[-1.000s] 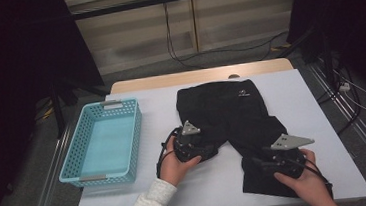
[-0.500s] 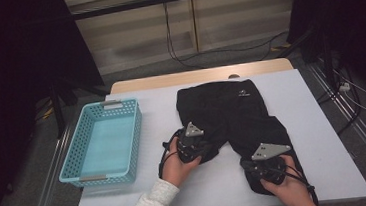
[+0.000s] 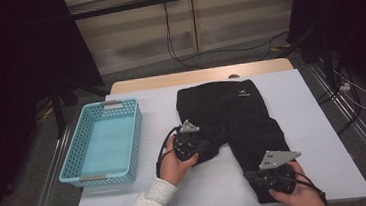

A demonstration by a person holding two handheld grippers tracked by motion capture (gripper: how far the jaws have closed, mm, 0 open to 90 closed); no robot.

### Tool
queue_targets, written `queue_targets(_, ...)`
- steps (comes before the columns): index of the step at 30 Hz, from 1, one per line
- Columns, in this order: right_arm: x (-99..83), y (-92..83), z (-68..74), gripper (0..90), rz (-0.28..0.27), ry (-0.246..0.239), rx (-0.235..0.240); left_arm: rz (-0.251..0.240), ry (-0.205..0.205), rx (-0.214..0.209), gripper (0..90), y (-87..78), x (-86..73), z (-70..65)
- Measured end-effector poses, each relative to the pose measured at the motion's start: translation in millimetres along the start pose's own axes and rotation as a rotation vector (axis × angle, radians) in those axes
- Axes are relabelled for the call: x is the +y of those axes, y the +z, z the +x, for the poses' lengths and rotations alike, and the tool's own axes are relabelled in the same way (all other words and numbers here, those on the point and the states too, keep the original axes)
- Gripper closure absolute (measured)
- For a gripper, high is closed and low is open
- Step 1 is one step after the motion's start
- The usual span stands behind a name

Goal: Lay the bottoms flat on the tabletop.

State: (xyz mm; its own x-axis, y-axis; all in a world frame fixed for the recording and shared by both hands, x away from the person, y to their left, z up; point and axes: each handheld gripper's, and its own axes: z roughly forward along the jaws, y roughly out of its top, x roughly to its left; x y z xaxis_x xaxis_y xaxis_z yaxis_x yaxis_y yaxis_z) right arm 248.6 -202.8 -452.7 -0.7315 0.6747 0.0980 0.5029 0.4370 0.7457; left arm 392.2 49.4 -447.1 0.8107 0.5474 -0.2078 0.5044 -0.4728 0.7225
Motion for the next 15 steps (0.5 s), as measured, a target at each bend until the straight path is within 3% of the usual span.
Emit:
queue_targets(4, 0.0, 4.5, 3.2, 79.7, 0.019, -0.011, 0.005, -0.004, -0.001, -0.006, 88.1, -0.8, 0.7, -1.3)
queue_targets(8, 5.6, 4.4, -1.9, 57.5, -0.062, 0.061, -0.127, 0.005, -0.003, -0.009, 88.2, 0.3, 0.8, -1.4)
queue_targets(11, 6.9, 19.6, -4.3, 56.7, -0.033, 0.047, -0.167, 0.001, -0.005, -0.006, 88.2, 0.7, 1.0, -1.8)
queue_targets(13, 5.4, 28.5, -6.6, 61.4, -0.028, 0.034, -0.194, -0.004, -0.004, -0.005, 88.2, -0.6, 1.6, -1.4)
queue_targets(15, 8.5, 28.9, -7.5, 78.6, -0.013, 0.025, -0.204, -0.01, -0.009, -0.006, 88.2, -2.3, 2.1, -0.7)
